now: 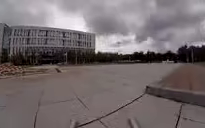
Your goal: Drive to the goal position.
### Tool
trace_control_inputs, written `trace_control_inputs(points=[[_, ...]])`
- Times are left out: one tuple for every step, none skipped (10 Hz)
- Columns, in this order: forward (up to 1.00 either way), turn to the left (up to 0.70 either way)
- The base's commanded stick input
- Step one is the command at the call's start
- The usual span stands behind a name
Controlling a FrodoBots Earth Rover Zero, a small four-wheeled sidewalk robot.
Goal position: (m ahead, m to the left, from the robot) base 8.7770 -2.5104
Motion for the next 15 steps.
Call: trace_control_inputs(points=[[1.00, 0.00], [1.00, 0.00], [1.00, 0.00], [1.00, 0.00], [1.00, 0.00], [1.00, 0.00], [1.00, 0.00], [1.00, 0.00], [1.00, 0.00], [1.00, 0.00], [1.00, 0.00], [1.00, 0.00], [1.00, 0.00], [1.00, 0.00], [1.00, 0.00]])
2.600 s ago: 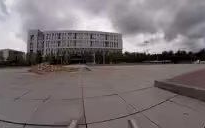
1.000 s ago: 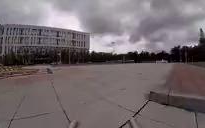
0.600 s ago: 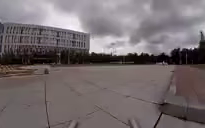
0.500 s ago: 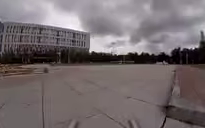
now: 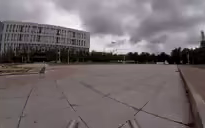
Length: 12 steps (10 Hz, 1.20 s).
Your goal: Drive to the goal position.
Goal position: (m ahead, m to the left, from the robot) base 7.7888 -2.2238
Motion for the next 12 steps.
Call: trace_control_inputs(points=[[1.00, 0.00], [1.00, 0.00], [1.00, 0.00], [1.00, 0.00], [1.00, 0.00], [1.00, 0.00], [1.00, 0.00], [1.00, 0.00], [1.00, 0.00], [1.00, 0.00], [1.00, 0.00], [1.00, 0.00]])
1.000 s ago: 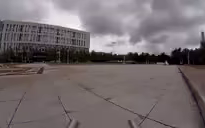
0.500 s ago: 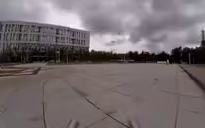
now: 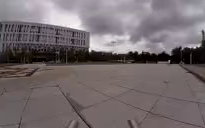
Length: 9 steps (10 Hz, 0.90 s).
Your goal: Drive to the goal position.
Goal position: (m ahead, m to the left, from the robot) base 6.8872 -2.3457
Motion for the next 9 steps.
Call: trace_control_inputs(points=[[1.00, 0.00], [1.00, 0.00], [1.00, 0.00], [1.00, 0.00], [1.00, 0.00], [1.00, 0.00], [1.00, -0.36], [1.00, -0.40], [1.00, -0.40]])
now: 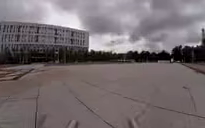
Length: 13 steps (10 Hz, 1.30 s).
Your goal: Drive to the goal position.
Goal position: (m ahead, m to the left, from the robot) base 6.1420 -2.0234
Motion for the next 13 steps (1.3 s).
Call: trace_control_inputs(points=[[1.00, -0.40], [1.00, -0.40], [1.00, -0.40], [1.00, -0.40], [1.00, -0.40], [1.00, -0.40], [1.00, -0.40], [1.00, 0.00], [1.00, 0.00], [1.00, 0.00], [1.00, 0.00], [1.00, 0.00], [1.00, 0.00]])
